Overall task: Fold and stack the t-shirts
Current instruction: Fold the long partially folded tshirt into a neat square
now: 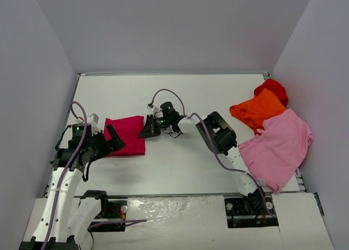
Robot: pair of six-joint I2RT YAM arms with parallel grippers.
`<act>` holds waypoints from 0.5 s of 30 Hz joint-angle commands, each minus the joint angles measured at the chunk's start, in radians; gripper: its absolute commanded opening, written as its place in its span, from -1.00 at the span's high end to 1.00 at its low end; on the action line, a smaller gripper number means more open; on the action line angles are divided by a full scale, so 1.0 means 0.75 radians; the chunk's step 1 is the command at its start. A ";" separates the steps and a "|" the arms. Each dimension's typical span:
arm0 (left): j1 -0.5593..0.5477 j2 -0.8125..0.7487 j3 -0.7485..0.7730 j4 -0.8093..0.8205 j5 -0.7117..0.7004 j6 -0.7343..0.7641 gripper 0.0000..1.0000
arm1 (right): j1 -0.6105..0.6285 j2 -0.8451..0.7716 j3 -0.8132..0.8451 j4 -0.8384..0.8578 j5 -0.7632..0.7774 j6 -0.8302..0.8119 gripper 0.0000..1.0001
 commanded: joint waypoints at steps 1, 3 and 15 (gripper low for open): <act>-0.002 0.006 0.021 0.065 0.037 0.010 -0.94 | 0.024 -0.036 0.040 -0.211 0.139 -0.153 1.00; -0.003 0.003 0.020 0.065 0.040 0.008 -0.94 | 0.012 -0.067 0.028 -0.259 0.178 -0.180 1.00; -0.001 -0.007 0.017 0.074 0.049 0.010 -0.94 | -0.192 -0.410 -0.028 -0.807 0.485 -0.500 1.00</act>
